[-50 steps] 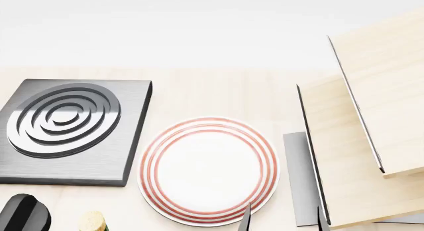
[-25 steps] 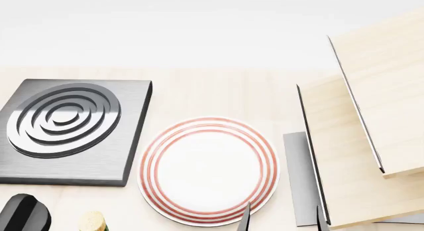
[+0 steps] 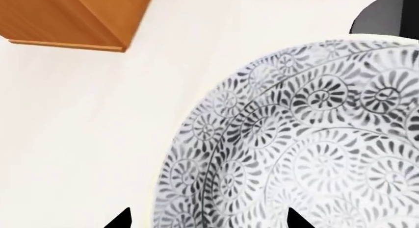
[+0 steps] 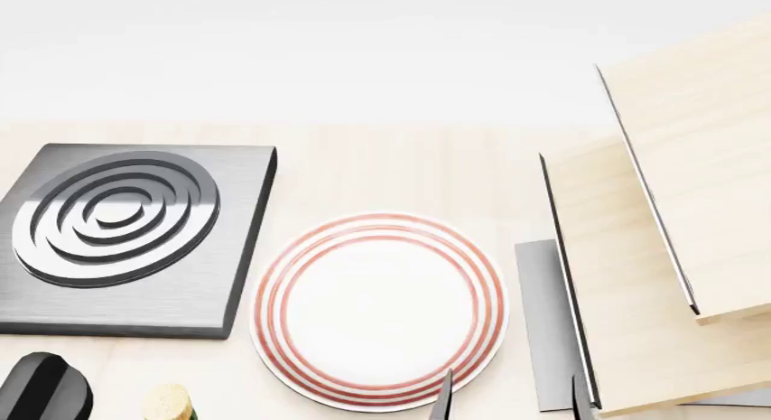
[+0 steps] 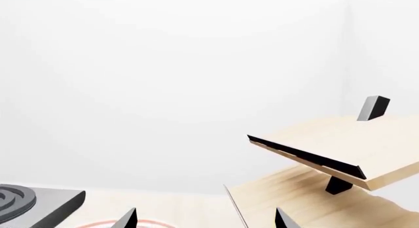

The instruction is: Pick up the akita bowl and put it on the plate.

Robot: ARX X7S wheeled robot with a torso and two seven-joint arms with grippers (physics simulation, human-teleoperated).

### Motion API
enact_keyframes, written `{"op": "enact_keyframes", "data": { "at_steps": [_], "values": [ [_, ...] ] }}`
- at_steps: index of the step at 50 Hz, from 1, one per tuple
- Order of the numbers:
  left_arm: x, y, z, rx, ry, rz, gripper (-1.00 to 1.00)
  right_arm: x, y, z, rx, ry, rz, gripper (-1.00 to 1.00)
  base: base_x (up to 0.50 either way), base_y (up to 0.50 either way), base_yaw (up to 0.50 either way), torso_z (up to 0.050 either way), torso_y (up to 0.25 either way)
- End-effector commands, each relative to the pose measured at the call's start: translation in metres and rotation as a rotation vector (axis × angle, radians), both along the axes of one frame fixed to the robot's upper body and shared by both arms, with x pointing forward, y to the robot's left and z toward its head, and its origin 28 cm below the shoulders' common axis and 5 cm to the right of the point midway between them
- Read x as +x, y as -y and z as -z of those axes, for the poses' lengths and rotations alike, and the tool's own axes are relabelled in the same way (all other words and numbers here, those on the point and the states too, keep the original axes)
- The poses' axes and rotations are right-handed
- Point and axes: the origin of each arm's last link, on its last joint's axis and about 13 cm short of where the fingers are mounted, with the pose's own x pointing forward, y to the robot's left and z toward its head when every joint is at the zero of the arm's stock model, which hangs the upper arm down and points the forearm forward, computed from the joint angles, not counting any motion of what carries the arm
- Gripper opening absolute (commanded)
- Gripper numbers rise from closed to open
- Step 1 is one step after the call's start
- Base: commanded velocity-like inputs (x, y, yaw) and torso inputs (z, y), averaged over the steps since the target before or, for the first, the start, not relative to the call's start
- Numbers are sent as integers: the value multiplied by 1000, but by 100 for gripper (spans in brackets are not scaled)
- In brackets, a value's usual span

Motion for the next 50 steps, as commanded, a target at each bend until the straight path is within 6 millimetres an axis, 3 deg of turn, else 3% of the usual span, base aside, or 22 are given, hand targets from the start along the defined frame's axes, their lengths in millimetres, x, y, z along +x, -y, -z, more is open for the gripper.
{"op": "enact_keyframes", "data": {
  "at_steps": [1,27,28,50],
  "values": [
    [3,-3,9,-12,-27,0,100,0,0,0,-1,-2,1,100,0,0,0,0,0],
    [13,-8,29,-36,-93,1,100,0,0,0,1,-2,3,100,0,0,0,0,0],
    [13,-8,30,-34,-95,4,-100,0,0,0,2,-2,3,100,0,0,0,0,0],
    [15,-5,27,4,-64,28,-100,1,0,2,8,-8,4,100,6,0,-5,-3,0]
  ]
}}
